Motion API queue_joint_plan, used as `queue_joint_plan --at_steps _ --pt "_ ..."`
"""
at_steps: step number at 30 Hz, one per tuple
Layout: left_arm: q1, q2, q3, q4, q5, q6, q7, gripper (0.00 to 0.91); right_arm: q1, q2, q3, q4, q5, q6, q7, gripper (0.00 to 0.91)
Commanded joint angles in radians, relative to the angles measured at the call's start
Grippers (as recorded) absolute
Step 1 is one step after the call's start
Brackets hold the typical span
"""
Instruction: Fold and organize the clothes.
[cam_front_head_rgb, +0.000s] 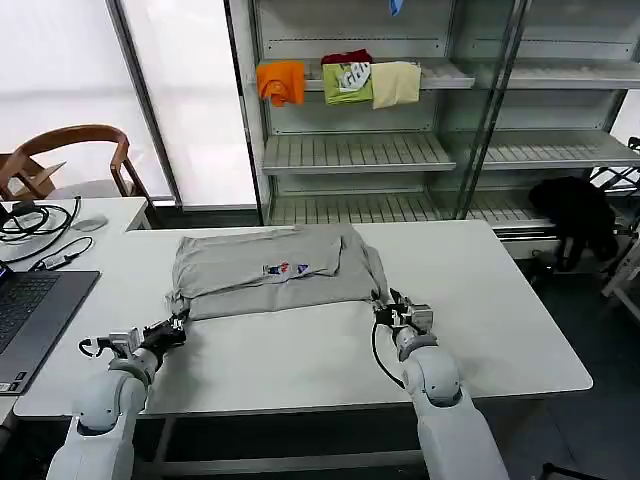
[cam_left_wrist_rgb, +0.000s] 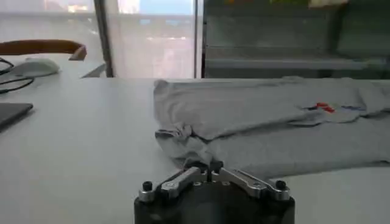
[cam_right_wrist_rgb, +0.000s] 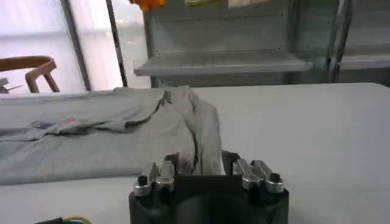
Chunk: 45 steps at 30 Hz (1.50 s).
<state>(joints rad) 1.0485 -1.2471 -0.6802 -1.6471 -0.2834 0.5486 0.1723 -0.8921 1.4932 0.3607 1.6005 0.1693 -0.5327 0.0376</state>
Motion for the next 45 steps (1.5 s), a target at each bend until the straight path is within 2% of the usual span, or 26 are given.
queue_joint_plan --at_steps 1,10,12,14,17,23,26,30,36,45 --pt "-0.002 0.0 0.0 0.004 -0.001 -0.003 0.003 0.0 0.022 0.018 0.001 -0.072 -0.002 0.0 -0.007 0.0" --pt "0.004 0.015 -0.002 -0.002 -0.012 -0.009 0.016 0.0 -0.003 0.016 -0.003 0.004 0.086 -0.006 0.013 0.0" --pt "0.012 0.02 -0.003 -0.01 -0.026 -0.006 0.022 0.0 -0.033 0.011 -0.004 0.064 0.099 -0.045 0.038 0.0" --pt "0.022 0.025 -0.003 -0.017 -0.04 -0.001 0.028 0.0 -0.055 0.005 -0.007 0.1 0.105 -0.048 0.058 0.0" --pt "0.049 0.03 -0.016 -0.053 -0.072 0.02 0.031 0.0 -0.137 -0.05 -0.035 0.218 0.147 -0.051 0.117 0.0" --pt "0.16 0.035 -0.066 -0.174 -0.111 0.028 0.028 0.0 -0.33 -0.105 -0.043 0.445 0.181 -0.052 0.175 0.0" --pt "0.245 0.038 -0.092 -0.237 -0.13 0.027 0.018 0.0 -0.429 -0.127 -0.04 0.526 0.177 -0.051 0.185 0.0" --pt "0.387 0.0 -0.149 -0.331 -0.135 0.025 -0.005 0.0 -0.543 -0.154 -0.023 0.605 0.158 -0.05 0.189 0.0" --pt "0.522 -0.038 -0.205 -0.443 -0.186 0.02 -0.049 0.0 -0.65 -0.181 -0.02 0.655 0.132 -0.049 0.194 0.0" --pt "0.611 -0.081 -0.202 -0.502 -0.195 0.028 -0.129 0.02 -0.719 -0.193 -0.019 0.673 0.103 -0.049 0.192 0.0"
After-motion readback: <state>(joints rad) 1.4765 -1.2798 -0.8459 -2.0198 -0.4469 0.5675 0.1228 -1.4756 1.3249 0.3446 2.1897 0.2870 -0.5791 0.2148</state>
